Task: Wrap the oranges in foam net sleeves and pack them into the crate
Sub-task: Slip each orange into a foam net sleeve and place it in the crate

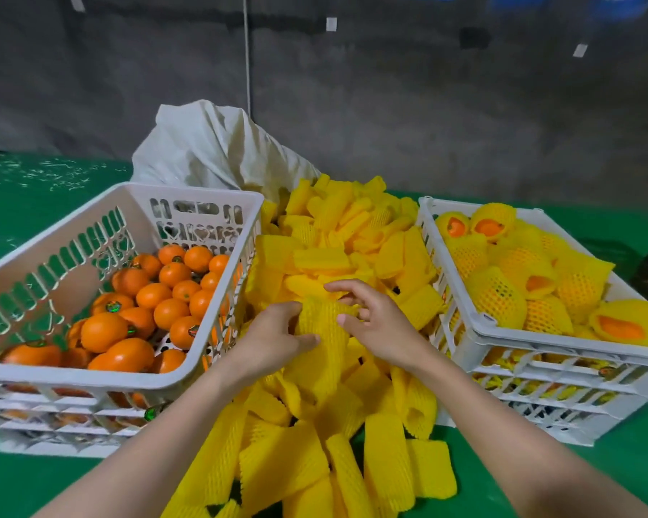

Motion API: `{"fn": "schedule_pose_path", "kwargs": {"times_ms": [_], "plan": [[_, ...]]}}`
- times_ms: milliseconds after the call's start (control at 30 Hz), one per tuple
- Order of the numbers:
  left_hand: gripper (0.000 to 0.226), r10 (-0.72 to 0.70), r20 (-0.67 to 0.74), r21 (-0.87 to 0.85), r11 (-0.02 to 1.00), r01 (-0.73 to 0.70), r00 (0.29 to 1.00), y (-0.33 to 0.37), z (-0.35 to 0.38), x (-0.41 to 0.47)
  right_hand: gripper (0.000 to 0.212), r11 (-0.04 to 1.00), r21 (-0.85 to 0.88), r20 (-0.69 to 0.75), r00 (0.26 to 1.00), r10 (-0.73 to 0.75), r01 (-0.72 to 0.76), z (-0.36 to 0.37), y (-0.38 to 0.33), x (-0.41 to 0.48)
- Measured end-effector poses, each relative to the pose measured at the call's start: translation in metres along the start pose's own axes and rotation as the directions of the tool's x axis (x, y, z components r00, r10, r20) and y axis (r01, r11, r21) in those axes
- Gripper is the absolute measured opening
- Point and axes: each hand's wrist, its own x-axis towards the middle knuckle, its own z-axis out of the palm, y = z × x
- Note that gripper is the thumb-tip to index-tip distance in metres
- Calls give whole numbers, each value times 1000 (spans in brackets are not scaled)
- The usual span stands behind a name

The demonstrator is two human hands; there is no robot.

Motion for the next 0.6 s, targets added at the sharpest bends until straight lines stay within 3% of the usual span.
{"fn": "schedule_pose_path", "kwargs": {"times_ms": [167,267,400,500,567,600], "plan": [[30,112,-301,195,979,-54,947,13,-17,-9,27,961,-221,-166,965,-205,166,20,-32,19],[15,186,-406,244,966,-90,895,13,-38,-18,26,956,-193,-240,934,-265,221,35,-54,37],[36,140,-513,191,981,-46,847,8,-83,-24,19,932,-198,-260,900,-349,304,60,-83,65],[22,40,-447,56,998,-16,894,-2,-122,-22,19,934,-114,-214,910,-355,338,86,-98,90],[8,-91,-341,-213,977,17,936,-17,-152,-17,14,960,0,-194,942,-274,279,105,-100,107],[16,-163,-283,-342,938,59,945,-27,-165,-14,14,974,48,-160,964,-210,221,115,-98,115]]}}
